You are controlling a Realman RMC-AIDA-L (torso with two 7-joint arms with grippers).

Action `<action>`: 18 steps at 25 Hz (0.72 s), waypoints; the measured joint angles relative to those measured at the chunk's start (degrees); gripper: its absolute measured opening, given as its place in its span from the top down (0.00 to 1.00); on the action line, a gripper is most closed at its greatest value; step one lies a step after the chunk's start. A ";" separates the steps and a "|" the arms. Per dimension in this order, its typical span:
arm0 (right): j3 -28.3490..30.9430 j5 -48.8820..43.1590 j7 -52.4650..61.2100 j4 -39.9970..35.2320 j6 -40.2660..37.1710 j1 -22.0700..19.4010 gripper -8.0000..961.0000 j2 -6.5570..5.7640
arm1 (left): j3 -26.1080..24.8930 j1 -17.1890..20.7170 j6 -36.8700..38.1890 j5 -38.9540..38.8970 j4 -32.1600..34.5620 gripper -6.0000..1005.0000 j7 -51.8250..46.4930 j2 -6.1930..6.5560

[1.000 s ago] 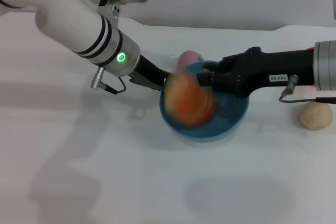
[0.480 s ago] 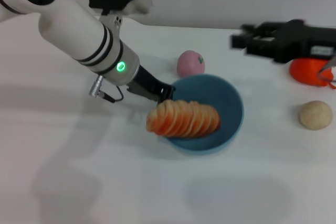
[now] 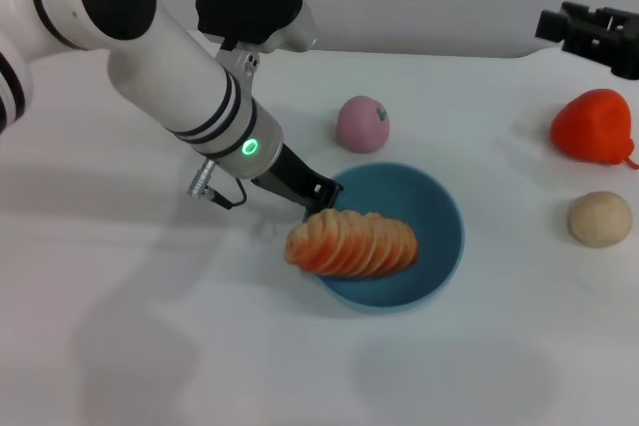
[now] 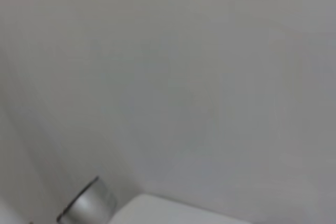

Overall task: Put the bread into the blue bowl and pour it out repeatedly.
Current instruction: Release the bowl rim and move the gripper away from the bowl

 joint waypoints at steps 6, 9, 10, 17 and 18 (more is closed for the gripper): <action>1.00 3.07 -2.61 3.38 -0.30 0.07 0.53 -0.12 | 0.09 -2.80 0.01 -0.13 4.10 0.96 -0.35 0.17; 1.03 3.07 -2.62 3.64 -0.19 0.25 0.53 -0.18 | 0.08 -3.22 -0.02 -0.13 4.48 0.94 -0.35 0.23; 1.04 3.02 -2.62 3.71 -0.07 0.29 0.53 -0.18 | 0.08 -3.26 -0.02 -0.13 4.45 0.93 -0.32 0.24; 1.09 2.88 -2.66 3.97 0.23 0.34 0.53 -0.20 | 0.08 -2.92 -2.68 0.21 1.63 0.75 0.15 0.49; 1.09 2.86 -2.66 4.15 0.24 0.34 0.53 -0.21 | 0.03 -2.67 -3.18 0.23 0.83 0.72 0.16 0.53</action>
